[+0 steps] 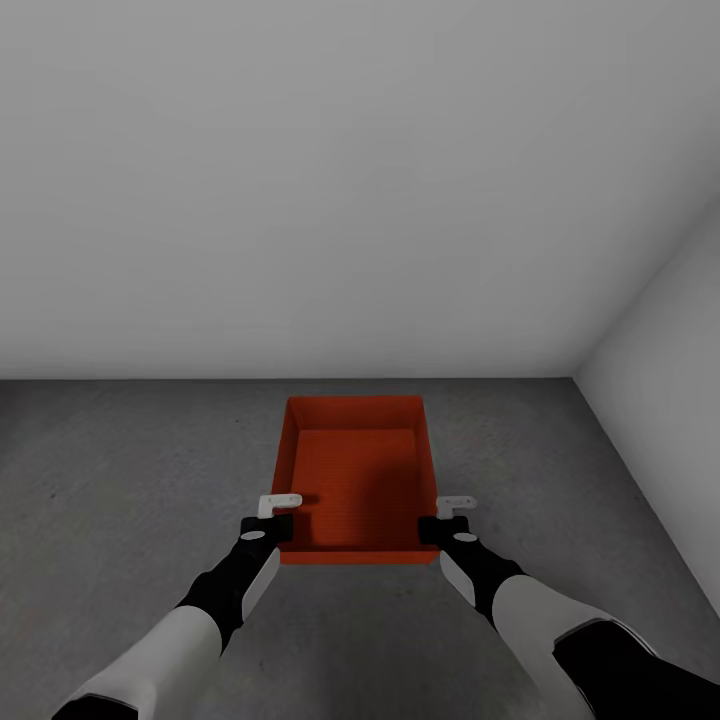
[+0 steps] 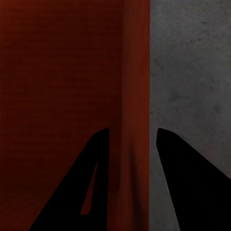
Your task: Move the two storage containers from the living room to the garage. In the garage, place one container on the floor and stack the other container on top of it (either order is fine).
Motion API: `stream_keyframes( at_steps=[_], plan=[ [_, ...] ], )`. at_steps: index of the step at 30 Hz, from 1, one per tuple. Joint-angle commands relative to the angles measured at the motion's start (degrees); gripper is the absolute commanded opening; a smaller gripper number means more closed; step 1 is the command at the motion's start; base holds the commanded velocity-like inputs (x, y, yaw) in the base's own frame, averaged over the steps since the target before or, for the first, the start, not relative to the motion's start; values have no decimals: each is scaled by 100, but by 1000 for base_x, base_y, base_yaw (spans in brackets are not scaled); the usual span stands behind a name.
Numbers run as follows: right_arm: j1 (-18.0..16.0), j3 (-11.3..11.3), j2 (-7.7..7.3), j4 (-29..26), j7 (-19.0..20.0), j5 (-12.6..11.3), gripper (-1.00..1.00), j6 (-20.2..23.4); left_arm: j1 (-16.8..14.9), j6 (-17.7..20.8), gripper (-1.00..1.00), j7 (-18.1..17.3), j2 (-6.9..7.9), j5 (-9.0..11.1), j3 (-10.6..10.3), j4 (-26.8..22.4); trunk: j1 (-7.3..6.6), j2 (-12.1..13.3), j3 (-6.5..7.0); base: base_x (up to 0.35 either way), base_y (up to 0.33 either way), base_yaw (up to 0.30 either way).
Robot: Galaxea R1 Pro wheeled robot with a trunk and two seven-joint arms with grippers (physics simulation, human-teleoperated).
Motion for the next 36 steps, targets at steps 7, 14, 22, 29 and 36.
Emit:
stream_keyframes(
  at_steps=[7, 14, 22, 29, 36],
  plan=[
    [-3, -109, -71, 136, -44, -78, -100, -30, -6, 45, -100, 380, 13, -111, 89, -32, 155, -287, -131, 0, 0, 0],
    [-3, -106, -63, 137, -44, -78, -100, -30, -6, 45, -100, 380, 13, -111, 89, -32, 309, -568, -256, 0, 0, 0],
    [-3, -109, -66, 136, -45, -81, -100, -30, -6, 45, -100, 382, 13, -111, 89, -32, 485, -889, -400, 0, 0, 33],
    [-3, -109, -70, 136, -44, -80, -100, -30, -6, 45, -100, 380, 13, -111, 89, -34, 638, -1169, -526, 0, 0, 161],
    [-3, -109, -70, 136, -44, -80, -100, -30, -6, 45, -100, 382, 13, -111, 89, -39, 792, -1450, -651, 0, 0, 14]
  ],
)
